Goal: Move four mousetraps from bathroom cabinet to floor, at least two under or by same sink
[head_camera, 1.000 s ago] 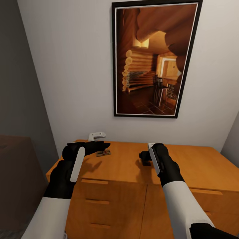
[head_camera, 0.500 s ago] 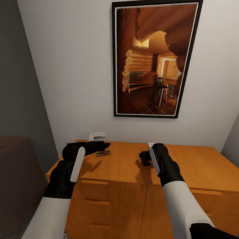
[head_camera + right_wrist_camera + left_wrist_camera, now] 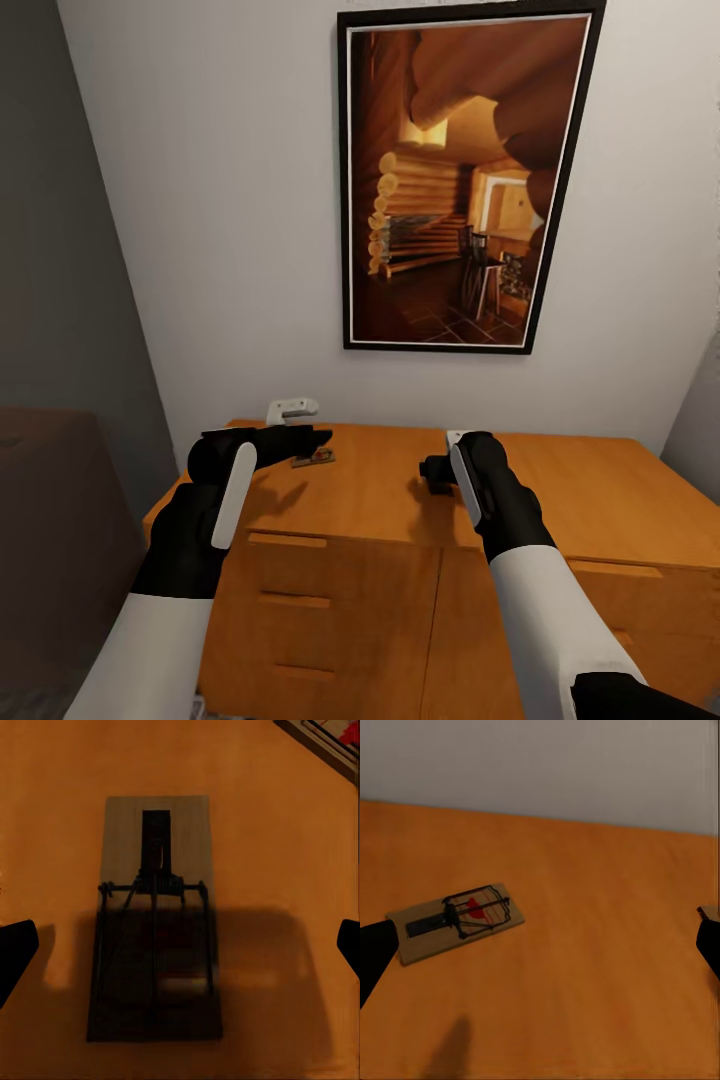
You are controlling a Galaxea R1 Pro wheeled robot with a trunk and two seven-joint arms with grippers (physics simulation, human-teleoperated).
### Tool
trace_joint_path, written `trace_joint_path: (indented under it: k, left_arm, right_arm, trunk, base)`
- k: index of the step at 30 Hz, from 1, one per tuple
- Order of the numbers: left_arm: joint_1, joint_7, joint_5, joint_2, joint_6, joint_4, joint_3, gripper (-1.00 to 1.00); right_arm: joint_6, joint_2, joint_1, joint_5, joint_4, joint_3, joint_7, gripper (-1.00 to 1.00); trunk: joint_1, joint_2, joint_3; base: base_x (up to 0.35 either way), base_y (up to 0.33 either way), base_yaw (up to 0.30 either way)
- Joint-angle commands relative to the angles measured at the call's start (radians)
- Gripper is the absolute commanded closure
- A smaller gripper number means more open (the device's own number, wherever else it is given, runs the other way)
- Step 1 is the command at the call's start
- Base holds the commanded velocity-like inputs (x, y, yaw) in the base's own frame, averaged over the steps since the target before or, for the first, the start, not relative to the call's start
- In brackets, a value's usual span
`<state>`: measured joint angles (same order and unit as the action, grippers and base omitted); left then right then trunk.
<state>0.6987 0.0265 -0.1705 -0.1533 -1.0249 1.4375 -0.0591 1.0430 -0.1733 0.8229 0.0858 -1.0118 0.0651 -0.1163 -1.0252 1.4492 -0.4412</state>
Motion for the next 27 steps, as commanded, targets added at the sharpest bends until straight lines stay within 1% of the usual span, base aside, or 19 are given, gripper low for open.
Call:
trace_joint_path:
  k: [1, 9, 27]
  left_arm:
    - [0.001, 0.003, 0.0, 0.0, -0.004, 0.001, 0.001, -1.0]
    - [0.001, 0.003, 0.0, 0.0, -0.004, 0.001, 0.001, -1.0]
    - [0.001, 0.003, -0.001, 0.0, -0.004, 0.0, 0.001, -1.0]
  right_arm:
    - [0.004, -0.001, 0.001, 0.009, -0.001, 0.002, 0.004, -1.0]
    - [0.004, -0.001, 0.001, 0.009, -0.001, 0.002, 0.004, -1.0]
    - [0.004, -0.001, 0.001, 0.012, 0.001, 0.0, 0.004, -1.0]
  trunk:
    - [0.0, 0.001, -0.001]
    - [0.0, 0.001, -0.001]
    - [0.0, 0.001, -0.001]
  base:
    - [-0.11, 0.0, 0.0]
    - [-0.054, 0.0, 0.0]
    - [-0.004, 0.0, 0.0]
